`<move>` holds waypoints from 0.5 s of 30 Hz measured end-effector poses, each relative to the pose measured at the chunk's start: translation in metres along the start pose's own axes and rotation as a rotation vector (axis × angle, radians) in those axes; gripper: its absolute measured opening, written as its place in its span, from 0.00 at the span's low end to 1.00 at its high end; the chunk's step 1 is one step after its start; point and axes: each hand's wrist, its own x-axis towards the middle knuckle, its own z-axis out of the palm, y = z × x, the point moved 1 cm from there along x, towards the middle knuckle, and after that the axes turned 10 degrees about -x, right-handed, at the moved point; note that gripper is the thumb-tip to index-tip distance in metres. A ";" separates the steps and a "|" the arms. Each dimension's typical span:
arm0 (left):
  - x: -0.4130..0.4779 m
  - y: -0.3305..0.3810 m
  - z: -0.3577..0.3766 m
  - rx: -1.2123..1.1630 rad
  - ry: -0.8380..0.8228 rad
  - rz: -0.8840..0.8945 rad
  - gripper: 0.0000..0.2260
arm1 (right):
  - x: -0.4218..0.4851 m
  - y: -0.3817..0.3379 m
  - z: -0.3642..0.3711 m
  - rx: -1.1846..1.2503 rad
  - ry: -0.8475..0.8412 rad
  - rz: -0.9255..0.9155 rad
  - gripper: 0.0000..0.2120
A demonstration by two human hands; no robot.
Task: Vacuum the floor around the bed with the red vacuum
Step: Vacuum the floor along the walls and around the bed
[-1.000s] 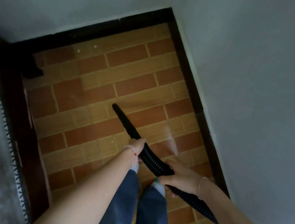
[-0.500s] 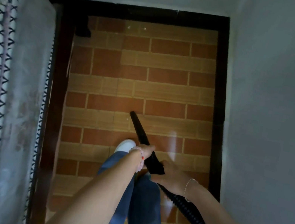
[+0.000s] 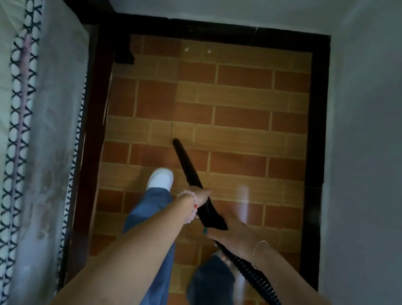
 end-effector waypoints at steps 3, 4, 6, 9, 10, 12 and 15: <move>0.012 0.048 -0.019 0.066 0.001 0.032 0.14 | 0.021 -0.034 -0.017 0.099 0.041 -0.027 0.14; 0.019 0.064 -0.028 0.089 -0.001 0.040 0.14 | 0.028 -0.048 -0.024 0.134 0.052 -0.036 0.14; 0.029 0.097 -0.044 0.127 -0.011 0.041 0.15 | 0.042 -0.074 -0.036 0.185 0.076 -0.033 0.15; 0.033 0.147 -0.055 0.254 -0.004 0.095 0.11 | 0.066 -0.105 -0.051 0.260 0.119 -0.014 0.14; 0.039 0.162 -0.056 0.265 -0.005 0.128 0.14 | 0.073 -0.115 -0.056 0.279 0.133 -0.017 0.13; 0.050 0.190 -0.061 0.280 -0.006 0.154 0.18 | 0.088 -0.132 -0.068 0.330 0.159 -0.026 0.12; 0.064 0.224 -0.068 0.294 0.021 0.165 0.14 | 0.108 -0.155 -0.084 0.381 0.170 -0.026 0.14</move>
